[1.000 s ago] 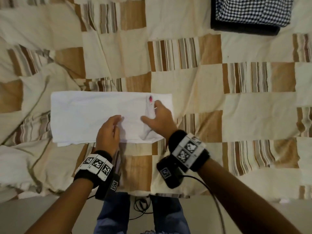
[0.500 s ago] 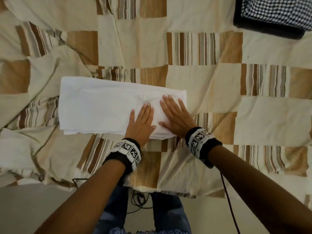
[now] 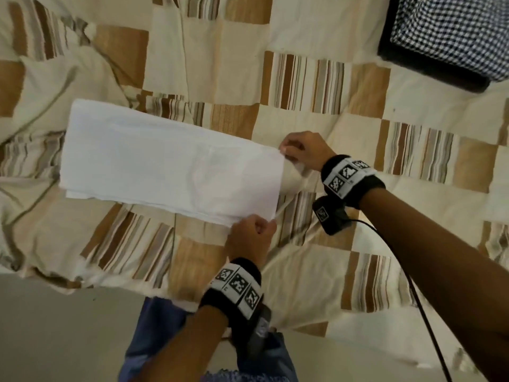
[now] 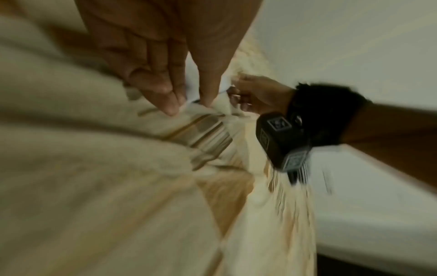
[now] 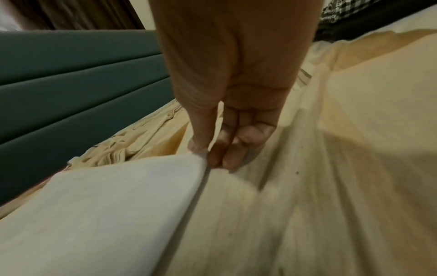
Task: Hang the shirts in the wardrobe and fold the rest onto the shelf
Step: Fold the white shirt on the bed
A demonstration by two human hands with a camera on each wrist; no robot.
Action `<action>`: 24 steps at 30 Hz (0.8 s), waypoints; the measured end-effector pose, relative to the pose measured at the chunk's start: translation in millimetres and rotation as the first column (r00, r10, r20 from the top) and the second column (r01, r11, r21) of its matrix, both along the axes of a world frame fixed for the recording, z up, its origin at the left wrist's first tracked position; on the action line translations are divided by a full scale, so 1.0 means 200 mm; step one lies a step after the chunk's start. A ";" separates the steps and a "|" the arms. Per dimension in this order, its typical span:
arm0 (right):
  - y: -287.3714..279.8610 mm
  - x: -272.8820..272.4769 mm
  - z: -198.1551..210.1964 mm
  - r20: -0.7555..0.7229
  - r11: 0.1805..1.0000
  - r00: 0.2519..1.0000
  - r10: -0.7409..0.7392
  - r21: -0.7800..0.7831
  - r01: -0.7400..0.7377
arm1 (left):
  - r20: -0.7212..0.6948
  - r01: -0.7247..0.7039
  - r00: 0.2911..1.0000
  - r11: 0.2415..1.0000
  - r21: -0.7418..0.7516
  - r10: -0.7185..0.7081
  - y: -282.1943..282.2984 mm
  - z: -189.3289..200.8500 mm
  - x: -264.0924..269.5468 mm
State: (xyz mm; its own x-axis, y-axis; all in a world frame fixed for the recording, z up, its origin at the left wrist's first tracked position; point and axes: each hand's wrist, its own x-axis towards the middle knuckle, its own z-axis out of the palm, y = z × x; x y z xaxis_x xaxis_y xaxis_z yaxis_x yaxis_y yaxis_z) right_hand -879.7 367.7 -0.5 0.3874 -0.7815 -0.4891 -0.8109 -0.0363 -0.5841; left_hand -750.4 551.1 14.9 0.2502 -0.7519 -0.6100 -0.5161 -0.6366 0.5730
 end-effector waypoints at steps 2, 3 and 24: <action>-0.04 -0.01 -0.01 0.048 0.999 0.999 -0.002 0.045 0.000 | -0.250 -0.377 0.884 0.919 0.120 0.395 0.04 -0.07 -0.12; -0.05 -0.01 -0.02 0.055 0.998 0.998 0.009 0.059 -0.012 | -0.338 -0.554 0.739 0.811 0.190 0.583 0.05 -0.08 -0.16; 0.24 0.14 0.03 -0.057 0.924 0.934 -0.353 0.137 0.358 | 0.070 -0.207 0.971 0.946 -0.249 0.230 -0.03 0.10 0.20</action>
State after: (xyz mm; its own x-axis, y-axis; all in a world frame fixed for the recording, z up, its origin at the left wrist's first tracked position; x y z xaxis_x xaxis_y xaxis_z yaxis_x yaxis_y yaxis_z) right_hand -851.4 416.0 5.9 0.0801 -0.7860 -0.6130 -0.7726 0.3396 -0.5365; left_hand -709.8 545.9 35.0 0.4733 -0.7924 -0.3847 -0.4400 -0.5910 0.6761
